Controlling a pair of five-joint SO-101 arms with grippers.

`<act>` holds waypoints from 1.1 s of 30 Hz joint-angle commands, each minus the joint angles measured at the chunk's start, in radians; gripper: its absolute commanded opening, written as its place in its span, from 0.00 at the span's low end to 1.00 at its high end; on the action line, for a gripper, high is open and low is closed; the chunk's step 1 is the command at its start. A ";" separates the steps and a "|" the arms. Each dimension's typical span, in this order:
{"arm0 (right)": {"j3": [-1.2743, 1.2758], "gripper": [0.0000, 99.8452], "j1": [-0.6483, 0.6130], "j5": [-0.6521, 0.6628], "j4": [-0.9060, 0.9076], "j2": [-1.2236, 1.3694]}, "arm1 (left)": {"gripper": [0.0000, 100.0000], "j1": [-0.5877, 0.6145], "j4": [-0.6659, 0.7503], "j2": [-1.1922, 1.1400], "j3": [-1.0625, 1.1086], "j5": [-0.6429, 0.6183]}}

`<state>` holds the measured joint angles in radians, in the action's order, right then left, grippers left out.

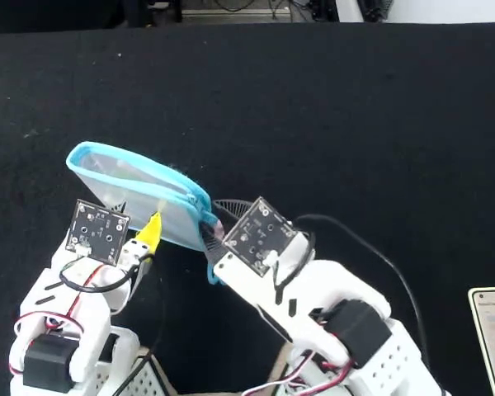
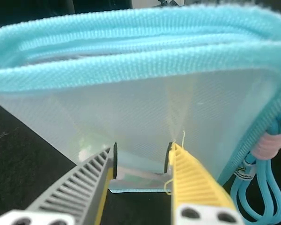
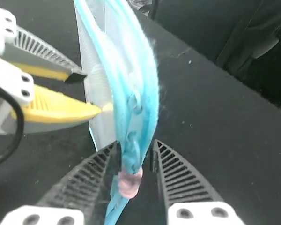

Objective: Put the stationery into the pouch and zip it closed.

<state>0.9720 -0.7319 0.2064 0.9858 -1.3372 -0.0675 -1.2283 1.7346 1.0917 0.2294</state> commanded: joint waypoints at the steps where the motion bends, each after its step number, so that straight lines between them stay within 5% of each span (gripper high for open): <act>1: 0.033 0.11 -0.003 0.002 -0.029 -0.005 | 0.19 -0.007 -0.003 -0.003 -0.065 -0.011; 11: -0.005 0.01 -0.003 0.008 -0.023 -0.008 | 0.19 -0.007 -0.003 -0.003 -0.065 -0.011; 33: -0.067 0.05 -0.003 0.035 -0.025 -0.005 | 0.19 -0.010 -0.003 -0.003 -0.065 -0.011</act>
<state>0.9797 -0.7319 0.2355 0.9812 -1.3372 -0.0675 -1.2283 1.7346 1.0917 0.2294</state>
